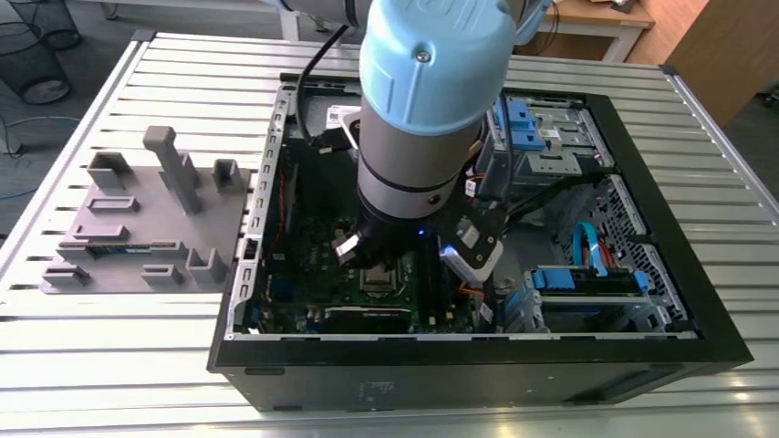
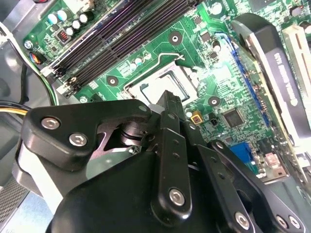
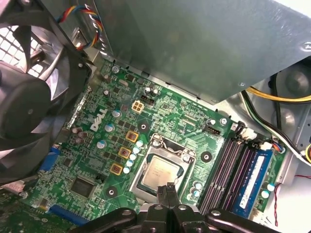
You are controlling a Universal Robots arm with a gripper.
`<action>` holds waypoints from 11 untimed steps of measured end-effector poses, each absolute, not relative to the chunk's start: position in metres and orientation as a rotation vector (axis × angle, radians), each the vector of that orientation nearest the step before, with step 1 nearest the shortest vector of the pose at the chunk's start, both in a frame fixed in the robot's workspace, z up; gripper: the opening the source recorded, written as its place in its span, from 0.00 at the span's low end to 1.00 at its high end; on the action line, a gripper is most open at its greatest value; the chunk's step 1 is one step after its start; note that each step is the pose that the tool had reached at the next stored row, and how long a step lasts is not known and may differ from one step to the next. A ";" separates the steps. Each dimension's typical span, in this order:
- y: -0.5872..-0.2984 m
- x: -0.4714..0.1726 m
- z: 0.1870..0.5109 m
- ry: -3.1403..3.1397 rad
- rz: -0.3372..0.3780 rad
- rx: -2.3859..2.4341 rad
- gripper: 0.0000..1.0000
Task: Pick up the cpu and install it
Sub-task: 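Install the first cpu locking lever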
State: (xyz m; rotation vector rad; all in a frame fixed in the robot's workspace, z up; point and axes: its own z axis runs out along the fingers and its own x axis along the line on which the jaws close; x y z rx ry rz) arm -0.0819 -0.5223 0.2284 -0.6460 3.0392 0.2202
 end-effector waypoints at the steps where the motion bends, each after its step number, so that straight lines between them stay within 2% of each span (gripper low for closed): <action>1: -0.522 -0.082 0.228 3.039 0.220 -0.646 0.11; 11: -0.522 -0.082 0.229 3.045 0.189 -0.647 0.11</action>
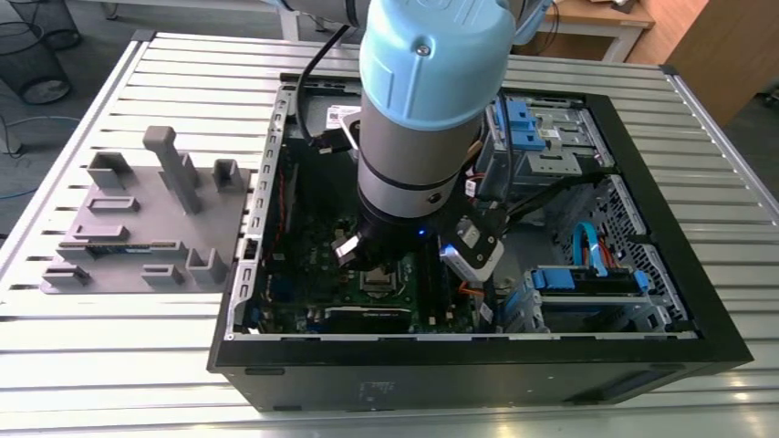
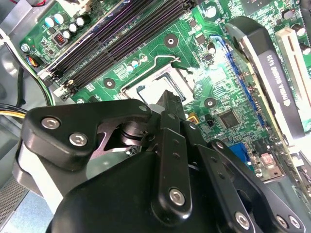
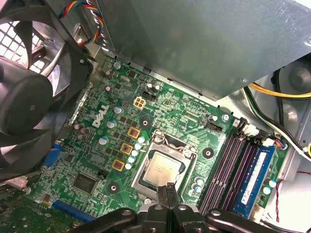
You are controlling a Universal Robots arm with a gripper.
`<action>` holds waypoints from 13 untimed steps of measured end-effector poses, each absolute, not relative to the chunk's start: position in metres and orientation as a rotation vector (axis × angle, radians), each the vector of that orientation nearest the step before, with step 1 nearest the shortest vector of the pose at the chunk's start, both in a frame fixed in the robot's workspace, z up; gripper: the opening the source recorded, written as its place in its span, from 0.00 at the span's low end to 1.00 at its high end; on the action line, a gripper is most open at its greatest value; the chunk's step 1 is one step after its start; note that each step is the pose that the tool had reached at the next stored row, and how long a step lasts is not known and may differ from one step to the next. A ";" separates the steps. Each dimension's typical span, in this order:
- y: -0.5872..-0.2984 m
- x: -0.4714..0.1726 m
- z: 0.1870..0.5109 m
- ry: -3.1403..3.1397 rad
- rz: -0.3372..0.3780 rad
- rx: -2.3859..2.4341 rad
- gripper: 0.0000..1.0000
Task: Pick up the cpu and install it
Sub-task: 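Install the first cpu locking lever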
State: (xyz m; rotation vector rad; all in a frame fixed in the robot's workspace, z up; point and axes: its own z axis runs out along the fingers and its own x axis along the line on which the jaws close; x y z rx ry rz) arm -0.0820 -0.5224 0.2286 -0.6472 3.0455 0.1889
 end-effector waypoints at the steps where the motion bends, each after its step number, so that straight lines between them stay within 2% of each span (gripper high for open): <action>1: -0.522 -0.082 0.229 3.045 0.189 -0.647 0.11; 13: -0.522 -0.082 0.234 3.046 0.189 -0.647 0.11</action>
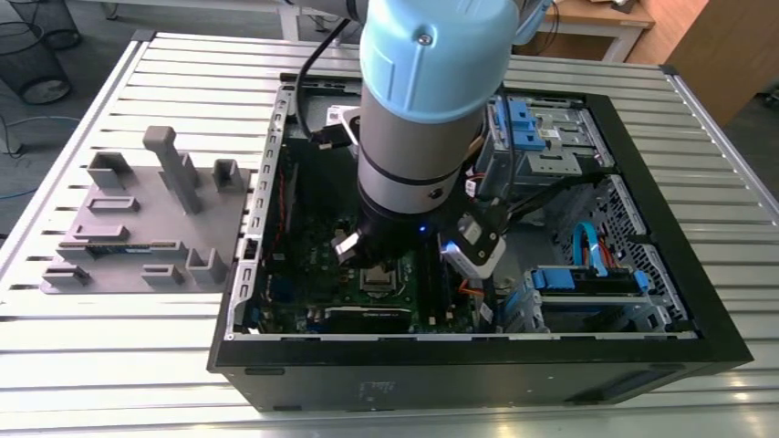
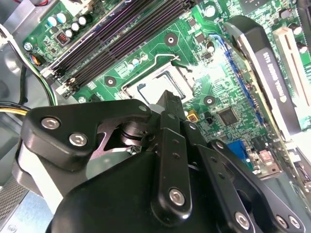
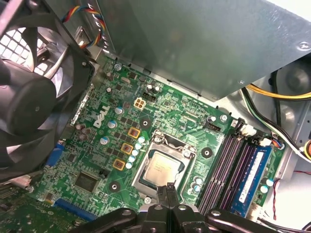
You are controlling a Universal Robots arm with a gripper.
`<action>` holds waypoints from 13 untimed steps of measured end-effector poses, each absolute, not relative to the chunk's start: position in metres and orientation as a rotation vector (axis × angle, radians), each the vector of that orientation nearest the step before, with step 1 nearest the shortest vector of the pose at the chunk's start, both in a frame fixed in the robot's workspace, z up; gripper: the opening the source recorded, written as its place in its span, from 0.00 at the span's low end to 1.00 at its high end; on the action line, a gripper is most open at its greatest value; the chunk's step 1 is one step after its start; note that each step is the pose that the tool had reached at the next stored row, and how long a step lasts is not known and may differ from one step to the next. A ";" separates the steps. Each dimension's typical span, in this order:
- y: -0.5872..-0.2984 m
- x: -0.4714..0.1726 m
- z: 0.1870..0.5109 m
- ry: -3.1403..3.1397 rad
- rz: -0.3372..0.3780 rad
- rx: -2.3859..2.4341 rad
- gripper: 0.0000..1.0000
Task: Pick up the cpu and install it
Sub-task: 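Install the first cpu locking lever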
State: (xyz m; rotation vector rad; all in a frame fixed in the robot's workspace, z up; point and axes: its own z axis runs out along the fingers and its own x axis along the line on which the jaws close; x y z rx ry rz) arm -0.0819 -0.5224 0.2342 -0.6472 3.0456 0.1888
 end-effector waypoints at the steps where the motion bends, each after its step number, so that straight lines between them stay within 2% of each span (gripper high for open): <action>1: -0.522 -0.082 0.235 3.046 0.189 -0.647 0.11; 13: -0.522 -0.082 0.247 3.046 0.189 -0.647 0.11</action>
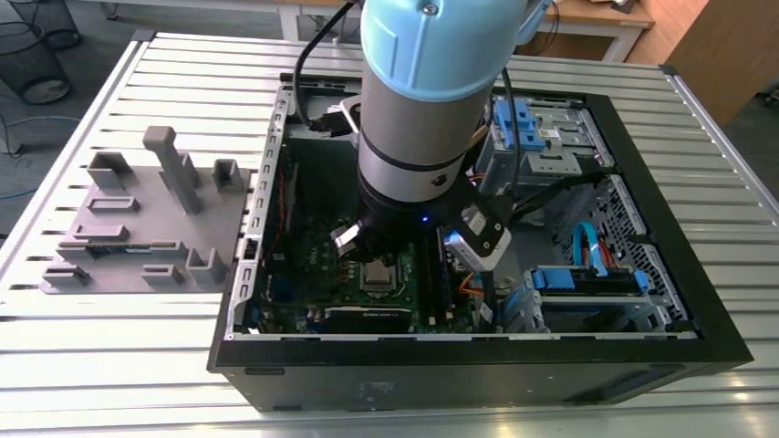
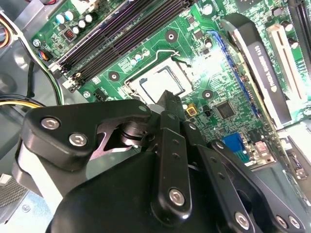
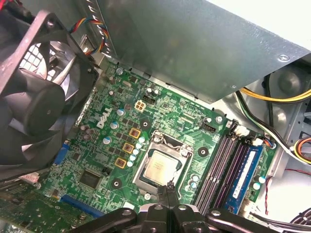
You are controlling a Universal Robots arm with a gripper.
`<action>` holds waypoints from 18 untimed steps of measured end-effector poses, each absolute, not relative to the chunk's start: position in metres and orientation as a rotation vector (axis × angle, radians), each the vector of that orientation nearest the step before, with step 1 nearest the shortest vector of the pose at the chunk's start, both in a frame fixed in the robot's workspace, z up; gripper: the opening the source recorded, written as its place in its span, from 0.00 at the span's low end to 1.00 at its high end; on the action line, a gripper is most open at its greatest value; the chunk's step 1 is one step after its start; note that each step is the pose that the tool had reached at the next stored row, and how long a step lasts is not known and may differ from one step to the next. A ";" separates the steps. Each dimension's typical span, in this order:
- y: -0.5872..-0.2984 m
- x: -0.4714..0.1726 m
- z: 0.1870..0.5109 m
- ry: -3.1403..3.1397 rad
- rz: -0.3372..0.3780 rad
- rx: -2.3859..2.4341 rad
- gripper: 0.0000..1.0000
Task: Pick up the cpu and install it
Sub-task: 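Install the first cpu locking lever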
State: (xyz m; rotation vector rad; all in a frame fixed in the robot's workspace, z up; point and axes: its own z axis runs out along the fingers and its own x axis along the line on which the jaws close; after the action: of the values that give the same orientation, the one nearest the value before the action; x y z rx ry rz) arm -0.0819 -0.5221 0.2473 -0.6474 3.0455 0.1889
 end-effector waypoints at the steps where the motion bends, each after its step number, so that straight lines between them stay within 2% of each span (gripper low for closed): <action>1: -0.522 -0.082 0.247 3.046 0.189 -0.647 0.11; 18: -0.512 -0.083 0.246 3.046 0.189 -0.647 0.11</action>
State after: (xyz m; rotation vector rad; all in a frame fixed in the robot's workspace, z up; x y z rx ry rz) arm -0.0827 -0.5121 0.2465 -0.6470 3.0456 0.1888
